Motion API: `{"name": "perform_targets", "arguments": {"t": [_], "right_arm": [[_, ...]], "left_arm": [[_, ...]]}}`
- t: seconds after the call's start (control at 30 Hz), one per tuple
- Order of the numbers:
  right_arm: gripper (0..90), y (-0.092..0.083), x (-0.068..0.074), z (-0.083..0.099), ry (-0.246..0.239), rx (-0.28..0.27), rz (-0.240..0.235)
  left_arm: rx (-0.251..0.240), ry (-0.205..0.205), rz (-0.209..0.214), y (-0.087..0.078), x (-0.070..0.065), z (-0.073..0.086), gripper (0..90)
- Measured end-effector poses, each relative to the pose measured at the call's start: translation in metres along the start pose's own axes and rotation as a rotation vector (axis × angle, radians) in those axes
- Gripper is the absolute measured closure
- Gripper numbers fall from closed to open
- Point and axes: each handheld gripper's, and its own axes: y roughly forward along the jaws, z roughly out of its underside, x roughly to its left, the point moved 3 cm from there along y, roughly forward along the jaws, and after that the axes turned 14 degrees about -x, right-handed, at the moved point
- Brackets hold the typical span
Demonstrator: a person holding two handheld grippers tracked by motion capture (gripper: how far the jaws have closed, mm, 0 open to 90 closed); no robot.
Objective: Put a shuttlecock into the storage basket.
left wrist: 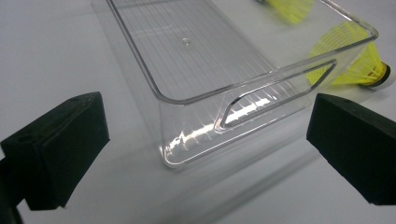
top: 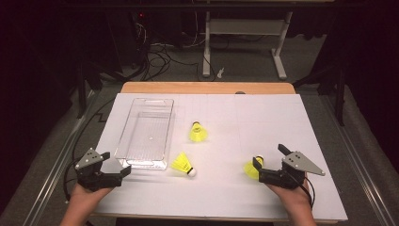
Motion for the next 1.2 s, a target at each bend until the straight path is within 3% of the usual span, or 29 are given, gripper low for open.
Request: {"name": "perform_targets", "arguments": {"t": [0.23, 0.47, 0.7, 0.87, 0.9, 1.0, 1.2], "right_arm": [[0.5, 0.0, -0.003, 0.003, -0.005, 0.031, -0.007], [0.5, -0.001, -0.004, 0.007, 0.009, 0.007, 0.001], [0.5, -0.004, -0.004, 0.008, 0.0, -0.001, 0.001], [0.4, -0.006, -0.008, 0.01, 0.029, 0.011, 0.011], [0.4, -0.007, -0.008, 0.011, 0.03, 0.015, -0.001], [0.4, -0.006, -0.007, 0.01, 0.032, 0.013, -0.013], [0.4, -0.006, -0.007, 0.009, 0.041, 0.015, -0.027]], "left_arm": [[0.044, 0.004, -0.02, 0.001, 0.001, 0.003, 0.3], [0.113, 0.022, -0.084, 0.004, 0.006, 0.009, 0.6], [0.149, 0.001, -0.125, 0.005, 0.013, 0.01, 0.6], [0.178, -0.003, -0.159, 0.005, 0.014, 0.013, 0.6], [0.201, -0.007, -0.174, 0.005, 0.015, 0.014, 0.6], [0.21, -0.013, -0.191, 0.006, 0.017, 0.014, 0.6], [0.299, 0.001, -0.23, 0.004, 0.024, 0.018, 0.6]]}}
